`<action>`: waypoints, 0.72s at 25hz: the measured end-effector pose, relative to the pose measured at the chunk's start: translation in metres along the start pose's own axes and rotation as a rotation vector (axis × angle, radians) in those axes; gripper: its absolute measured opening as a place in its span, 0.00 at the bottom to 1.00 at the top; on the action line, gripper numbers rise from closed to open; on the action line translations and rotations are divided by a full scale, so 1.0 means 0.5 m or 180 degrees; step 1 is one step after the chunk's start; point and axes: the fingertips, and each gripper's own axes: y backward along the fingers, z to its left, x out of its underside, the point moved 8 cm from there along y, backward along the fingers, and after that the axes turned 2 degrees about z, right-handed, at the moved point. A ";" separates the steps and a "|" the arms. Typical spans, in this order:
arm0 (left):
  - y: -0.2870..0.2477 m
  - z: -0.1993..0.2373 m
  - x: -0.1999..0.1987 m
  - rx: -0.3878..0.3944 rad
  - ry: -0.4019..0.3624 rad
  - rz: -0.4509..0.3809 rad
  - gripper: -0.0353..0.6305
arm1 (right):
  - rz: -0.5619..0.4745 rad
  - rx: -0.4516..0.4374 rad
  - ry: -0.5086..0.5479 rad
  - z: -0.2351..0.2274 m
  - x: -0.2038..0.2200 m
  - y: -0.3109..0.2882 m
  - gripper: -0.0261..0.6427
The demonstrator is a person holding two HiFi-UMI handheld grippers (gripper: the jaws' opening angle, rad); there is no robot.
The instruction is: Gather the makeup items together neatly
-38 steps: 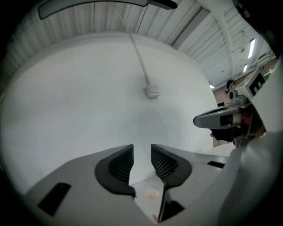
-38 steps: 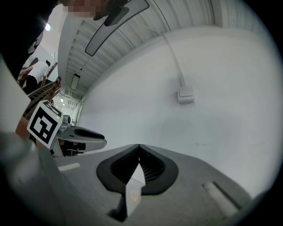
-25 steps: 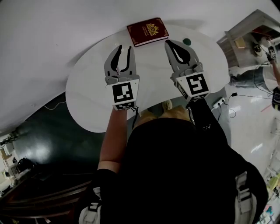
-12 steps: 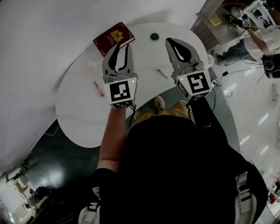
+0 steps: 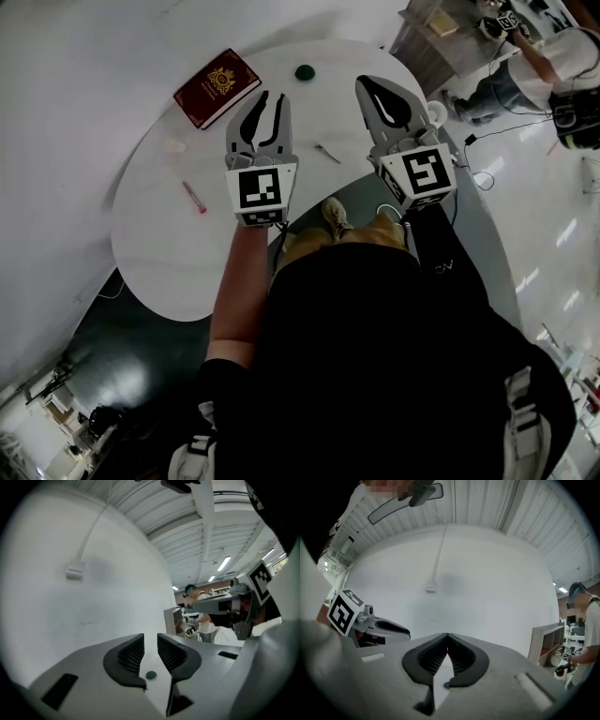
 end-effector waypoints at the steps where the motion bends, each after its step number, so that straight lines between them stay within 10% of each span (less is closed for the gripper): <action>1: -0.012 -0.010 0.013 0.0131 -0.0099 0.0150 0.18 | 0.0010 -0.0008 -0.0008 -0.002 0.004 0.000 0.05; 12: -0.117 -0.174 0.247 0.2604 -0.2336 0.1700 0.20 | 0.0073 0.0163 -0.0173 -0.059 0.036 0.024 0.05; 18: -0.140 -0.207 0.364 0.3195 -0.2990 0.2315 0.20 | 0.0164 0.0348 -0.0117 -0.114 0.065 0.055 0.05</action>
